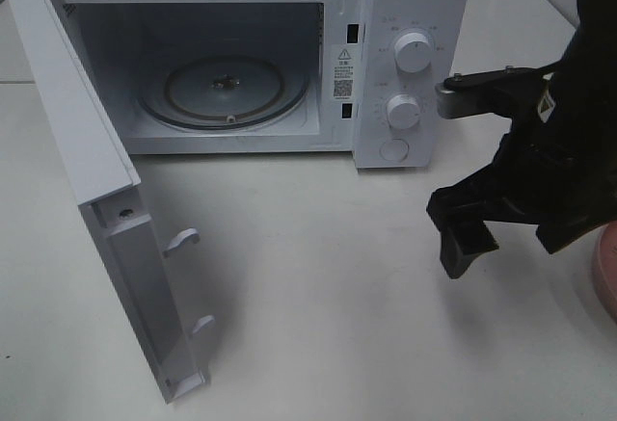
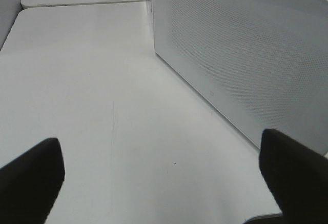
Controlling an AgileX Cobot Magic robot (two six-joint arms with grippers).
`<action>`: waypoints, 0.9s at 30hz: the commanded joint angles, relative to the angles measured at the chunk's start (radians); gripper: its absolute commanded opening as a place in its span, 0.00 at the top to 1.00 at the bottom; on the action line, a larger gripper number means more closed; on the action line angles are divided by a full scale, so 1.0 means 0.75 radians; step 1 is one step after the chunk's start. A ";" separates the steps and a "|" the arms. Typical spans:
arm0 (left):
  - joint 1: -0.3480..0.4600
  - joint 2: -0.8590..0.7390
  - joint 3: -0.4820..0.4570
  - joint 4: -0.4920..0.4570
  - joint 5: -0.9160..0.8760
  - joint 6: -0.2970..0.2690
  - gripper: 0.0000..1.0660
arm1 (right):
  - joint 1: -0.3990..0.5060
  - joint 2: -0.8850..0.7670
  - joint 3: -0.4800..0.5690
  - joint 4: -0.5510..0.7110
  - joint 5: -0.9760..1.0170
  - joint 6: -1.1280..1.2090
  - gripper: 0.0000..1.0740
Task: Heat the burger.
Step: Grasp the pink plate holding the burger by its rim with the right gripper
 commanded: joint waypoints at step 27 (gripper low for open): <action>0.001 -0.032 0.005 -0.001 -0.019 -0.003 0.08 | -0.345 -0.009 0.076 -0.207 0.033 -0.120 0.24</action>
